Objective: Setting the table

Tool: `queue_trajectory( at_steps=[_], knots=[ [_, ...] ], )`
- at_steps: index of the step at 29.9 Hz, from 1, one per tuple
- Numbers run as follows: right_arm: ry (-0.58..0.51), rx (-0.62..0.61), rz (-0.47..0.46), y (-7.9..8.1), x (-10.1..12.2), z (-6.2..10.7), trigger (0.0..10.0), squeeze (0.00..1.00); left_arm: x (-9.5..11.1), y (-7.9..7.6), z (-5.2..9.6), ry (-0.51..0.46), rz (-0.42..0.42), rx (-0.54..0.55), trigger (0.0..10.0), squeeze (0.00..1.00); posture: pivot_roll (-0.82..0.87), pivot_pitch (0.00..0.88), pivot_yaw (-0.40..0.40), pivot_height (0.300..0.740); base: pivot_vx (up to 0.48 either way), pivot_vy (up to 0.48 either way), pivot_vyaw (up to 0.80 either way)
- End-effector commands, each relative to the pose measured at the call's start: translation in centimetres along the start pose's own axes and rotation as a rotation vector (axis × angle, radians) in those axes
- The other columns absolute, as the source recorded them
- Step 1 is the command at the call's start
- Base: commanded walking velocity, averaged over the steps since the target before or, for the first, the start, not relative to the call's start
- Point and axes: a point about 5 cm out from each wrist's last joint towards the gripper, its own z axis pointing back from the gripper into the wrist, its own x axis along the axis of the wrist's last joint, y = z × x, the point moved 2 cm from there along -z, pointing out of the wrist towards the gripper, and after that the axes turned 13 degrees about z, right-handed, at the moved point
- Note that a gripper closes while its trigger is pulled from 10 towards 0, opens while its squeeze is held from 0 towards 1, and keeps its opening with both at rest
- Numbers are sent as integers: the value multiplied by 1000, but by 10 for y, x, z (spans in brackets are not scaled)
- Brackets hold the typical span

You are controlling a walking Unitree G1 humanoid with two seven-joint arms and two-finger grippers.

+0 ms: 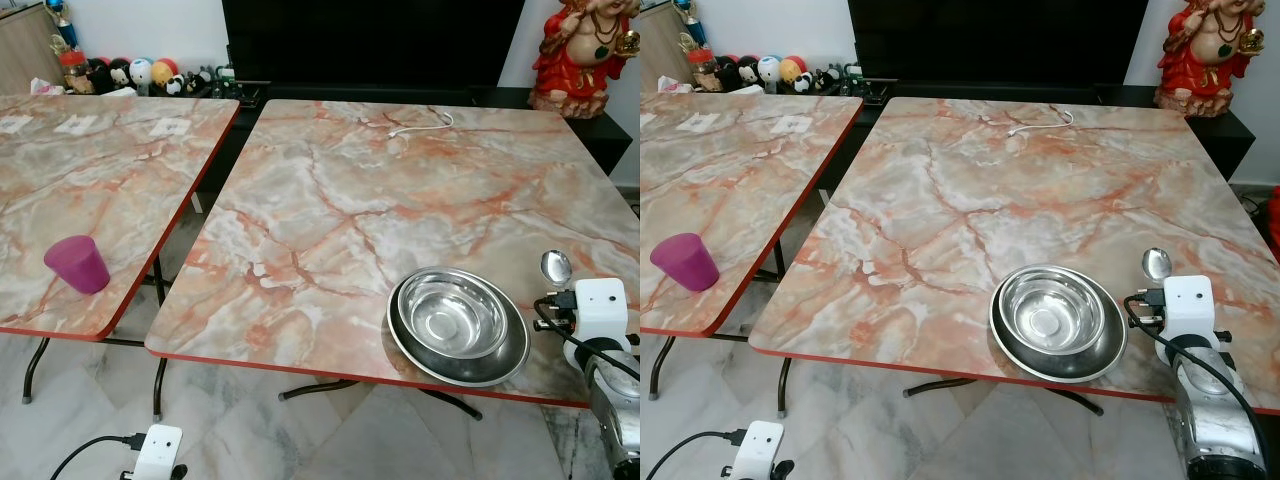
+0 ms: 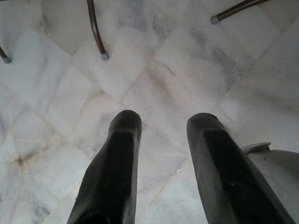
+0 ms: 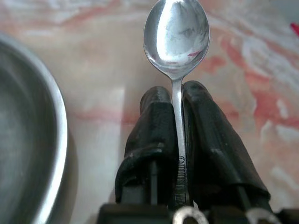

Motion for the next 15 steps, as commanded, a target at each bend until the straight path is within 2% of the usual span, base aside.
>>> queue_trajectory(
  at_steps=[1, 3, 4, 6, 15],
  knots=[
    [9, 2, -28, 0, -6, 1, 10000, 0, -6, 6, 2, 22, 4, 10, 10000, 0, 92, 15, 18, 740, 0, 0, 0],
    [3, 10, -55, 1, -7, 2, 10000, 0, -6, 6, 2, 20, 5, 8, 10000, 0, 92, 15, 18, 740, 0, 0, 0],
    [0, 10, -113, 2, -9, 3, 10000, 0, -5, 5, 2, 17, 5, 5, 10000, 0, 90, 20, 18, 740, 0, 0, 0],
    [-1, 0, -158, 2, -11, 3, 10000, 0, -3, 2, 1, 12, 4, 2, 10000, 0, 89, 25, 17, 740, 0, 0, 0],
    [-11, 18, -236, 4, -16, 3, 10000, 0, -4, -3, 0, 13, 6, 0, 10000, 0, 94, 32, 16, 740, 0, 0, 0]
  ],
)
